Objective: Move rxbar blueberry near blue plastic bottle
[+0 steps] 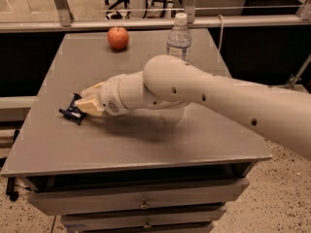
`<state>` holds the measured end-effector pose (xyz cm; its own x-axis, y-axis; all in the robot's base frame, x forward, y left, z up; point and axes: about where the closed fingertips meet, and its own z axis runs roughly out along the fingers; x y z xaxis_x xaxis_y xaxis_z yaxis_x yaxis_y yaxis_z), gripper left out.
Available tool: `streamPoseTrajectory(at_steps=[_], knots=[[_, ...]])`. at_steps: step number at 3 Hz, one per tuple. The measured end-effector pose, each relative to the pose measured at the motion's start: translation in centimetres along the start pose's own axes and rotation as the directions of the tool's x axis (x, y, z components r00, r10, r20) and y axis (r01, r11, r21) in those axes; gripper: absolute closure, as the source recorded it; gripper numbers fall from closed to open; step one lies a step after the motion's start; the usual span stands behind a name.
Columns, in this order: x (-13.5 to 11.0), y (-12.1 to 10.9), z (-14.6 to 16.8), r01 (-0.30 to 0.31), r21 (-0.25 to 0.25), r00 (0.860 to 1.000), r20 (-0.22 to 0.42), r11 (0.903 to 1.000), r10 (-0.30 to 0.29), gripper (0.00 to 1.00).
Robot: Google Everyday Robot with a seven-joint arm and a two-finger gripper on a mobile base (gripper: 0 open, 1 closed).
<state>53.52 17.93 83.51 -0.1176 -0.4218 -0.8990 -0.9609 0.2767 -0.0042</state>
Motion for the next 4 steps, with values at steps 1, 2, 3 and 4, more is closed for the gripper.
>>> streamPoseTrajectory(at_steps=[1,2,3,4], knots=[[0.0,0.0,0.0,0.0,0.0,1.0,0.0,1.0,0.0,1.0],[0.0,0.0,0.0,0.0,0.0,1.0,0.0,1.0,0.0,1.0],[-1.9,0.8,-1.3,0.047,0.026,0.999,-0.024,0.9985,-0.047,1.0],[-7.1,2.7,-4.8,0.174,0.094,0.981,-0.097,0.9801,-0.165,1.0]])
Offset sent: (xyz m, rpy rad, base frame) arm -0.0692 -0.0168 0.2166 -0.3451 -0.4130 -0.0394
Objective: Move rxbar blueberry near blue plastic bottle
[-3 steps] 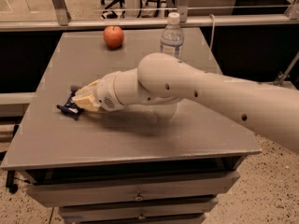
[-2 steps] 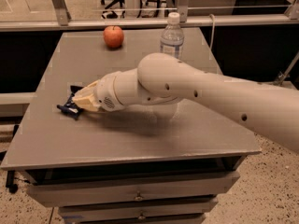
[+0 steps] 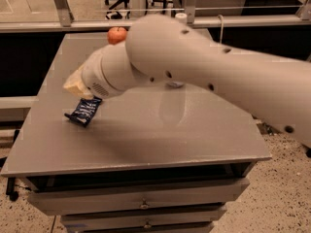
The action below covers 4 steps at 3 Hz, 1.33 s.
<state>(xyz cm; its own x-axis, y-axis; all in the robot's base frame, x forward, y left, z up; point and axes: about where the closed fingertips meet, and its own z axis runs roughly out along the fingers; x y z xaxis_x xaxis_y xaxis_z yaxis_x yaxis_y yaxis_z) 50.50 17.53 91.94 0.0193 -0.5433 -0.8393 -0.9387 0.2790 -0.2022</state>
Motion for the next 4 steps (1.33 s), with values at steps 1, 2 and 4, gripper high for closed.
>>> streamPoseTrajectory(at_steps=[1,2,4], knots=[[-5.6,0.9,-5.3,0.127,0.086,0.989,-0.085,0.9882,-0.12,1.0],[-6.4,0.7,-8.2,0.179,0.136,0.976,-0.148,0.9743,-0.158,0.82],[-7.9,1.3,-9.0,0.2,0.149,0.974,-0.137,0.9683,-0.181,0.36]])
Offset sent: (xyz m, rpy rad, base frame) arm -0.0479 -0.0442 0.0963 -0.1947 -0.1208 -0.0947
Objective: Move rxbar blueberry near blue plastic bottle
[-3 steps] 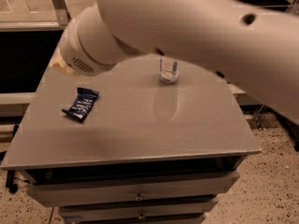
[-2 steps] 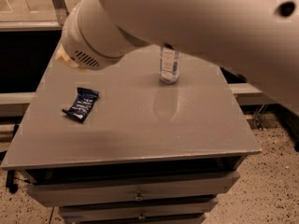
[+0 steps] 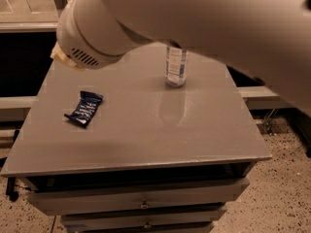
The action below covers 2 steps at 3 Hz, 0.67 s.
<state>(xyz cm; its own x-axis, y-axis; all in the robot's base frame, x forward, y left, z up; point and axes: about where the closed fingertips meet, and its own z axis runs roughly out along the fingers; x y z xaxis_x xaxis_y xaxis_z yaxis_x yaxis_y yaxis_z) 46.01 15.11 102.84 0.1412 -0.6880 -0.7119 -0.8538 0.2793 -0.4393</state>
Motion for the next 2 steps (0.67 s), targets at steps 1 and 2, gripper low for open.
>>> streamPoseTrajectory(at_steps=[1,2], knots=[[1.0,1.0,2.5,-0.032,-0.035,0.999,0.043,0.9989,0.034,0.12],[2.7,2.2,6.7,-0.106,-0.09,0.989,0.096,0.9903,0.115,0.0]])
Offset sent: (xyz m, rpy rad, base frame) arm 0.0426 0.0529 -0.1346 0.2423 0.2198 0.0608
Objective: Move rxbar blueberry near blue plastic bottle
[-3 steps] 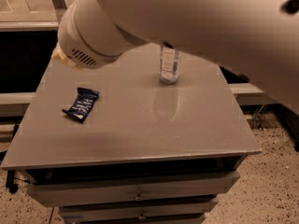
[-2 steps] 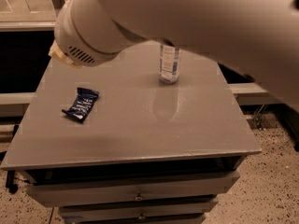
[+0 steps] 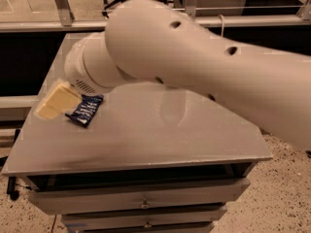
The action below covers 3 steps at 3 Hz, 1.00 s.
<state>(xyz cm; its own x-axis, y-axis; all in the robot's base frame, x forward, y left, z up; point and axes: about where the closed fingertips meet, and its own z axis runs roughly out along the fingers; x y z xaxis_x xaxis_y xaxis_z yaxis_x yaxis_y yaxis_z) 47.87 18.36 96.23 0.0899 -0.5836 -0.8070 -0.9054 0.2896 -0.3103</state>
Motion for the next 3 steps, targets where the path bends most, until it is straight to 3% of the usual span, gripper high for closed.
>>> streamPoseTrajectory(at_steps=[1,3], knots=[[2.0,0.0,3.4,-0.061,-0.038,0.997,0.037,0.9974,0.062,0.0],[5.9,-1.0,5.7,-0.107,-0.044,0.994,0.017,0.9933,0.108,0.0]])
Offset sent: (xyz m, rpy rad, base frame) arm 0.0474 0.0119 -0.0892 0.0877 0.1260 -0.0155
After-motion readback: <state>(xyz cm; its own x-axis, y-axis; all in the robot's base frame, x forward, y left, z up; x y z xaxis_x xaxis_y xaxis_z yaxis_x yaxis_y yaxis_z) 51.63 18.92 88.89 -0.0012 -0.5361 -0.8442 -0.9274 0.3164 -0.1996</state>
